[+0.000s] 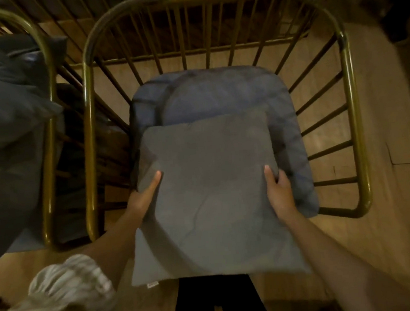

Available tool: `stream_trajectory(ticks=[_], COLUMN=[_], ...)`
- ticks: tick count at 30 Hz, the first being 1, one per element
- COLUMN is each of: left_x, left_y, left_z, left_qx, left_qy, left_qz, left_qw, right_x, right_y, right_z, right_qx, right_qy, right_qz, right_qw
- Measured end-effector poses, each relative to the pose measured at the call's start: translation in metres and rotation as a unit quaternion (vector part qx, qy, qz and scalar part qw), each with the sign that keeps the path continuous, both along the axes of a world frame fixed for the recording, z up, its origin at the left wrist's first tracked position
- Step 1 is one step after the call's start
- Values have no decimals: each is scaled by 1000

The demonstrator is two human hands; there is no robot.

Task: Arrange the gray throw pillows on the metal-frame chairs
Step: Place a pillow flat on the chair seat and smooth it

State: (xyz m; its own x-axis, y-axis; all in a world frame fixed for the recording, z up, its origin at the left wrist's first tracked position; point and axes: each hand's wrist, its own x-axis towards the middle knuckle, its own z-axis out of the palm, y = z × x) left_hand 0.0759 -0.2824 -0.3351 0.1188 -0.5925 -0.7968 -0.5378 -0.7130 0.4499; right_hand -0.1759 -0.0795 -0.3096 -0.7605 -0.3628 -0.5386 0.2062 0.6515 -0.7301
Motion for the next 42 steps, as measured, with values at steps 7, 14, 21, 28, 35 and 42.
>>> stream_trajectory(ticks=[7,14,21,28,35,42], left_x=[-44,-83,-79,-68,-52,-5], left_y=[73,123,21,-91,-60,7], left_z=[4,1,-2,-2,-5,-13], left_qx=[52,40,-312,-57,-27,-48], left_qy=[88,64,-141,-33,21,103], left_qz=[159,224,-90,-225,-170,-24], left_qw=[982,972,935,972,985,993], right_x=[-107,-83,0,6,-26,-74], right_y=[-90,-104,8,33,41,18], right_z=[31,4,-32,-53,-46,-23], right_qx=[23,113,100,14,-68,-59], right_qy=[101,128,220,-116,-87,-44], right_qz=[257,378,82,-204,-163,-3], right_qw=[961,910,967,972,980,997])
